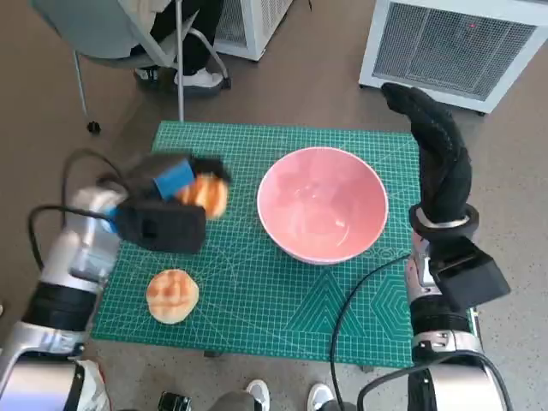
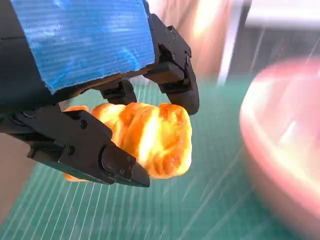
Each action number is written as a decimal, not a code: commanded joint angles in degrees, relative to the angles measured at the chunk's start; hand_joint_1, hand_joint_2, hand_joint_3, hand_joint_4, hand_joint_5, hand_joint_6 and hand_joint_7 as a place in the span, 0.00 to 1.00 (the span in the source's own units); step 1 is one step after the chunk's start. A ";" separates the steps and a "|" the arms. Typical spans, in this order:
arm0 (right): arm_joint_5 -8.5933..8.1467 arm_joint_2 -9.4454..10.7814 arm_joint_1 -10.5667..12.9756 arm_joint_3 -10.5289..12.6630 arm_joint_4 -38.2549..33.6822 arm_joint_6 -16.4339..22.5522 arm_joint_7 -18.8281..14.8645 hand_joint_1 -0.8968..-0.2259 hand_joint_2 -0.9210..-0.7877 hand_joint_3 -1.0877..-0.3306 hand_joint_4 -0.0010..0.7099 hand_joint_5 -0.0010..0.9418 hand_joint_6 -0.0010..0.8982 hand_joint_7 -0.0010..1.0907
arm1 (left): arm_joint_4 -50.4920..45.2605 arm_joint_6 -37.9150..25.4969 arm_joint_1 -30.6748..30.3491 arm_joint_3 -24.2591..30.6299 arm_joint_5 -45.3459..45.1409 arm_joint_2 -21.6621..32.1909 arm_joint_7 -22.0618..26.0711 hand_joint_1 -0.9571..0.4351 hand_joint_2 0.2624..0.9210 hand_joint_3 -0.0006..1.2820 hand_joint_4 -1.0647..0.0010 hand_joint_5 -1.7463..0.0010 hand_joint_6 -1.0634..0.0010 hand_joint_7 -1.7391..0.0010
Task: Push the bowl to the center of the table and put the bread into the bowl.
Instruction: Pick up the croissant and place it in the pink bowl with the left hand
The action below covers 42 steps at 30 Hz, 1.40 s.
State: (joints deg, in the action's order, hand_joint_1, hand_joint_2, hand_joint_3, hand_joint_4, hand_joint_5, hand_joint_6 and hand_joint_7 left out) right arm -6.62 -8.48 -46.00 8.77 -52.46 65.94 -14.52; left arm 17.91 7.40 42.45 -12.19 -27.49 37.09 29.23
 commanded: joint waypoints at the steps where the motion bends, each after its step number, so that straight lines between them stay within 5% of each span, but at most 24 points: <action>1: -0.42 0.22 1.18 0.04 -0.51 -0.60 0.02 0.50 0.00 0.41 0.51 0.00 0.19 0.34 | -4.00 -0.15 2.72 1.94 1.42 -0.62 -1.37 0.69 1.00 0.03 0.30 0.34 0.39 0.37; 7: -1.06 0.36 1.26 -0.05 -0.26 -0.95 -0.47 0.49 0.00 0.41 0.51 0.00 0.19 0.34 | -7.21 -0.29 6.37 2.24 1.67 -2.75 -2.67 0.69 1.00 0.02 0.26 0.40 0.41 0.32; 16: -1.26 0.18 1.52 -0.16 0.02 -0.93 -0.76 0.49 0.00 0.41 0.51 0.00 0.19 0.34 | -6.11 1.36 11.34 -1.68 -1.38 -7.47 -5.09 0.69 0.99 0.02 0.26 0.37 0.38 0.37; 23: -0.93 -0.10 1.72 -0.21 0.74 -1.06 -0.52 0.49 0.00 0.41 0.51 0.00 0.18 0.34 | 3.60 7.08 14.70 -6.46 -3.24 -11.97 -7.99 0.69 1.00 0.02 0.31 0.30 0.36 0.42; 31: -0.28 -0.36 2.28 -0.10 1.84 -1.17 0.24 0.48 0.00 0.41 0.51 0.00 0.18 0.34 | 13.22 11.04 17.46 -9.64 -3.98 -15.72 -8.40 0.69 1.00 0.05 0.35 0.33 0.39 0.34; 39: -0.38 -1.02 3.35 0.23 3.10 -1.55 0.39 0.49 0.00 0.40 0.51 0.00 0.18 0.34 | 18.21 10.85 17.39 -10.90 -3.43 -18.20 -6.32 0.69 1.00 0.08 0.46 0.18 0.34 0.46; 41: -0.36 -1.17 3.67 0.33 3.46 -1.57 0.46 0.49 0.00 0.40 0.51 0.00 0.18 0.34 | 18.56 10.19 16.98 -11.29 -3.57 -18.35 -5.46 0.69 1.00 0.13 0.51 0.19 0.45 0.34; 42: -0.31 -1.20 3.81 0.35 3.65 -1.59 0.51 0.49 0.00 0.40 0.51 0.00 0.18 0.34 | 18.65 9.87 16.82 -11.44 -3.66 -18.37 -5.05 0.78 1.00 0.14 0.50 0.20 0.53 0.45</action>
State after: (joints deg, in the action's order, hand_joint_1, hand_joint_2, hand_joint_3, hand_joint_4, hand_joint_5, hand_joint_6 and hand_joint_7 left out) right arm -6.81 -9.00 -43.95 8.82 -49.22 65.15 -14.44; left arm 35.91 17.95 58.64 -23.06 -31.27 19.08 22.84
